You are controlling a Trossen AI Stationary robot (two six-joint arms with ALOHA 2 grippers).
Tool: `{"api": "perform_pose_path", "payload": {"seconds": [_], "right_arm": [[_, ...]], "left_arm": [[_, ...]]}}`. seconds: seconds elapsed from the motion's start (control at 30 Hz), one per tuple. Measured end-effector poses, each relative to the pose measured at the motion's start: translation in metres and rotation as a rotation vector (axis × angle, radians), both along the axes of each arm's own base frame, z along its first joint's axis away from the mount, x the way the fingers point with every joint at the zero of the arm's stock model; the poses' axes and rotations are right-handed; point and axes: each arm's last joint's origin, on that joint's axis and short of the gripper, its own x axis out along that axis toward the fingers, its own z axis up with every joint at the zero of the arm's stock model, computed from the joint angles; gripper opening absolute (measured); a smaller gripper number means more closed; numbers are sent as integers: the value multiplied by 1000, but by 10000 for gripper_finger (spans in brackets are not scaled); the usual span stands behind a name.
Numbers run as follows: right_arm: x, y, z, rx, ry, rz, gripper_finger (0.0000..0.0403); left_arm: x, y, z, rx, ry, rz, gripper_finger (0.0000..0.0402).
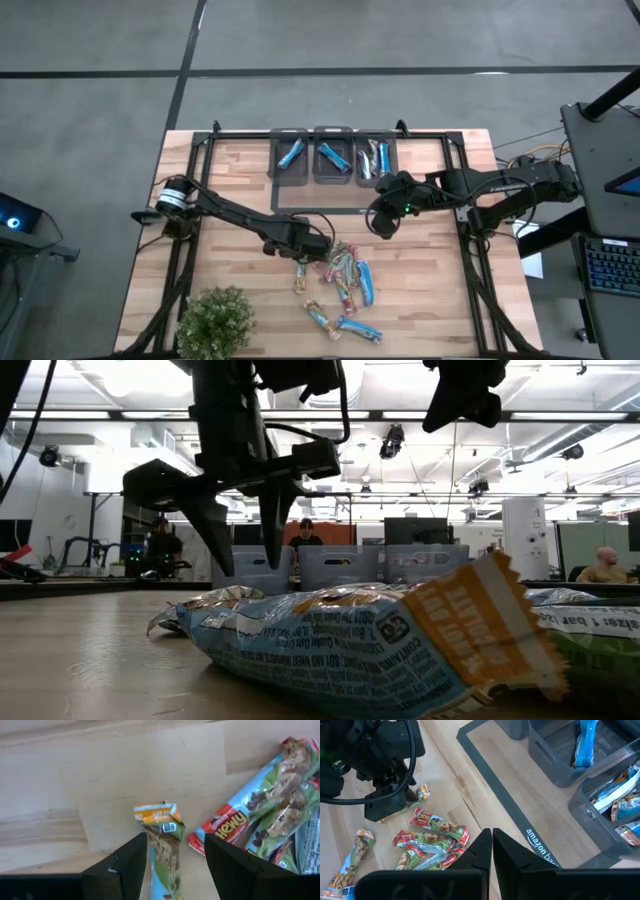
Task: Pick and place Granola Bars by type
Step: Put the yellow granola bar into the right black bin
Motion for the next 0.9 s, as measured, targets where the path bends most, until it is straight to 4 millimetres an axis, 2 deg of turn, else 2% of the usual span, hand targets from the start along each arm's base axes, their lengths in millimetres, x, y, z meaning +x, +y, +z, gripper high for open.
{"api": "perform_pose_path", "payload": {"seconds": [0.3,0.9], "right_arm": [[0,-2,0,0,6,-9,8],[-2,-4,-1,-16,22,-24,9]], "left_arm": [[7,-1,-19,-17,35,-23,181],[5,0,-21,-29,67,-31,181]]}}
